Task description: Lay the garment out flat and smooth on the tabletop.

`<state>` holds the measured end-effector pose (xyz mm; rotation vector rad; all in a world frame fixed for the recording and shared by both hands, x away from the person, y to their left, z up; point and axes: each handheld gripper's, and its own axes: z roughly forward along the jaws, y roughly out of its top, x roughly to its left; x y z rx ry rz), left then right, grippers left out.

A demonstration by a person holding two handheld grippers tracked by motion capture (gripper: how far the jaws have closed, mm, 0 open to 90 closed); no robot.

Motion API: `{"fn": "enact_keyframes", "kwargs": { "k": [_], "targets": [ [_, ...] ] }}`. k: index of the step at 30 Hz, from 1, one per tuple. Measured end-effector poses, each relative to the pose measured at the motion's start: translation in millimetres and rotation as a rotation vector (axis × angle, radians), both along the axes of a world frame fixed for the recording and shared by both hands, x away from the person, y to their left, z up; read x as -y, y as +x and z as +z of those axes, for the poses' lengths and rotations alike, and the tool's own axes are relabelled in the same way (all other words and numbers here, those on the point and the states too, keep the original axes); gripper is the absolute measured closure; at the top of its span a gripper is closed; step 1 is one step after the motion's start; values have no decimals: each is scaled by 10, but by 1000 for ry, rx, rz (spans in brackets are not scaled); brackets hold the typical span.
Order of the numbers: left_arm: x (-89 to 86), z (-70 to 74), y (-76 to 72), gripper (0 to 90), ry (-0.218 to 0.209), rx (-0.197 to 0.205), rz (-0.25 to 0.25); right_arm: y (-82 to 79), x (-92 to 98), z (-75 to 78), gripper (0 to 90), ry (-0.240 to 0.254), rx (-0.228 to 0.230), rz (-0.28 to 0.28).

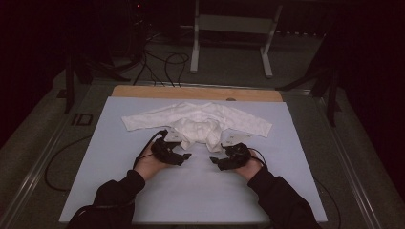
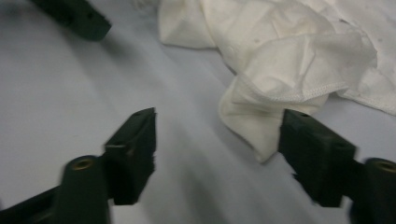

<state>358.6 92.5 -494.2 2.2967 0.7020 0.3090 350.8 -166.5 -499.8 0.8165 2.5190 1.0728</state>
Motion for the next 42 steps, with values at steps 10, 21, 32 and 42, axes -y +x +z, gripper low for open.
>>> {"fn": "enact_keyframes", "kwargs": {
  "k": [10,21,32,42],
  "targets": [
    [210,-212,190,501,94,12,47,153,-157,-167,454,-116,-20,-58],
    [217,-206,327,880,77,18,103,202,-173,-154,861,-152,5,-83],
    [-45,266,220,895,0,68,105,82,90,193,875,-61,50,-85],
    [-383,613,85,896,-59,93,121,-37,451,536,875,27,95,-126]
  ]
}}
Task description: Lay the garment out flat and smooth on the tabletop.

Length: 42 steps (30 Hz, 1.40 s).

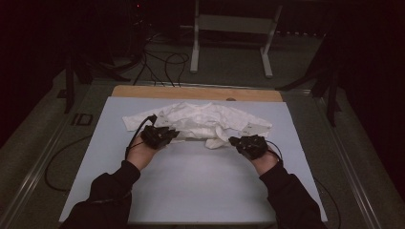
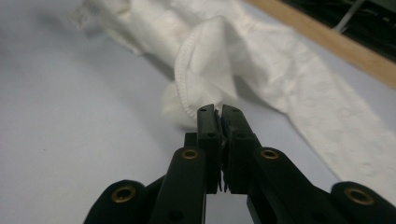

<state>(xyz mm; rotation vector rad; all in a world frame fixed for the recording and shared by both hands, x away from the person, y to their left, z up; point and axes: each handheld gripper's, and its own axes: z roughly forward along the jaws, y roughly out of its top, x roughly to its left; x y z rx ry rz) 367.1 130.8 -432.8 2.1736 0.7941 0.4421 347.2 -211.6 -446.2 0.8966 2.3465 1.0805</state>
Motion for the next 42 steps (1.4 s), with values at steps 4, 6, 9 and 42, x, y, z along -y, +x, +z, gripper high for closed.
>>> {"fn": "enact_keyframes", "kwargs": {
  "k": [4,6,9,42],
  "targets": [
    [-176,128,-32,896,-28,19,29,-29,247,138,875,37,21,-44],
    [-236,165,-44,896,-34,22,37,-43,344,185,875,47,25,-67],
    [-306,200,-51,896,-53,19,57,-66,477,250,875,66,31,-90],
    [-299,-367,843,889,16,59,294,912,139,-332,869,11,-91,-286]
  ]
}}
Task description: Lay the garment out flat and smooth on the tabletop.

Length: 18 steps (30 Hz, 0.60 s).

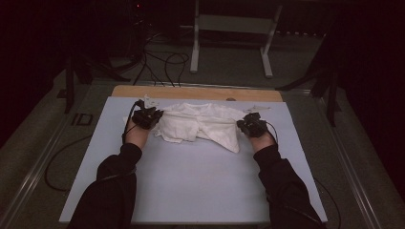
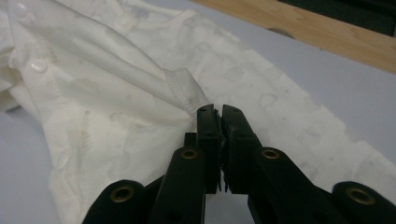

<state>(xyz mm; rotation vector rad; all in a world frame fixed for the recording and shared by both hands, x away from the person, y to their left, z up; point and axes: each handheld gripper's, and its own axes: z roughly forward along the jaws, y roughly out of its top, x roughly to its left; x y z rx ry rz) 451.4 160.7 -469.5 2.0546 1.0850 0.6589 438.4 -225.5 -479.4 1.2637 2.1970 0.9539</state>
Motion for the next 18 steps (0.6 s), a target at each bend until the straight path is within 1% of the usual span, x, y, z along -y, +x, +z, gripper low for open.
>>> {"fn": "enact_keyframes", "kwargs": {
  "k": [1,2,5,6,7,8,9,10,11,12,13,14,15,16,17,18],
  "targets": [
    [0,0,0,888,0,0,0,28,-10,-6,869,-1,-7,-1],
    [21,-40,54,888,9,-24,6,58,-21,-19,868,-2,-20,1],
    [22,-132,120,885,21,-82,15,121,-57,-74,866,-18,-48,4],
    [24,-167,137,884,18,-94,17,137,-64,-96,863,-22,-57,4],
    [24,-167,137,881,18,-94,17,137,-64,-96,863,-22,-57,4],
    [16,-224,154,873,10,-125,14,163,-75,-134,855,-17,-67,5],
    [16,-245,147,851,11,-133,11,171,-79,-149,824,-16,-77,9],
    [16,-245,147,797,11,-133,11,171,-79,-149,824,-16,-77,9],
    [12,-261,112,797,14,-129,8,173,-86,-158,742,-9,-82,18],
    [12,-261,112,690,14,-129,8,173,-86,-158,742,-9,-82,18],
    [7,-265,85,639,7,-133,-7,142,-107,-153,515,-5,-87,43],
    [-6,-255,21,561,4,-132,-23,124,-108,-142,460,-6,-85,47],
    [-6,-255,21,511,4,-132,-23,102,-100,-128,428,4,-80,54],
    [-12,-233,-55,455,-7,-131,-47,78,-91,-109,392,18,-80,58],
    [-10,-218,-93,395,-8,-133,-71,52,-83,-87,359,29,-82,66],
    [-7,-200,-139,361,-8,-127,-92,20,-77,-65,332,34,-76,76]
  ]
}}
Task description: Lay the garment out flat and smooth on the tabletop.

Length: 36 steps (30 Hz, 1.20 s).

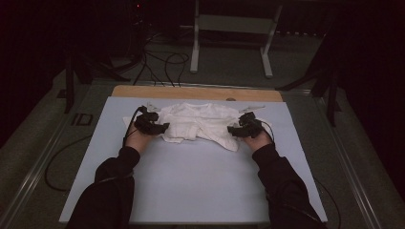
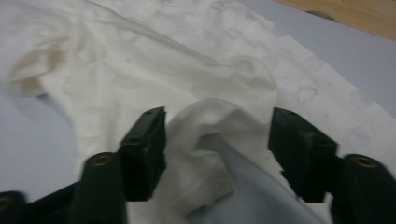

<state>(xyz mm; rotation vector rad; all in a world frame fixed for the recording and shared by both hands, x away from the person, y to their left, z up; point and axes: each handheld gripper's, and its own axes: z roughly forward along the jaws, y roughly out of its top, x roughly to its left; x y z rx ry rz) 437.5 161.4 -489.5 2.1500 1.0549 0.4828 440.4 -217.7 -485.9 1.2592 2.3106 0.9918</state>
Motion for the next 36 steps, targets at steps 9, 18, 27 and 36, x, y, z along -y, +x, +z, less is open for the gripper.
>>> {"fn": "enact_keyframes", "kwargs": {
  "k": [9,18,27,36],
  "targets": [
    [165,119,-491,235,-55,3,-208,-378,56,217,159,55,60,61],
    [429,-37,-678,461,3,-30,-337,-690,159,219,146,96,63,75],
    [553,-228,-398,526,84,-3,-284,-825,113,157,151,79,60,107],
    [578,-278,-229,832,116,-11,-254,-811,111,133,156,72,60,107]
  ]
}}
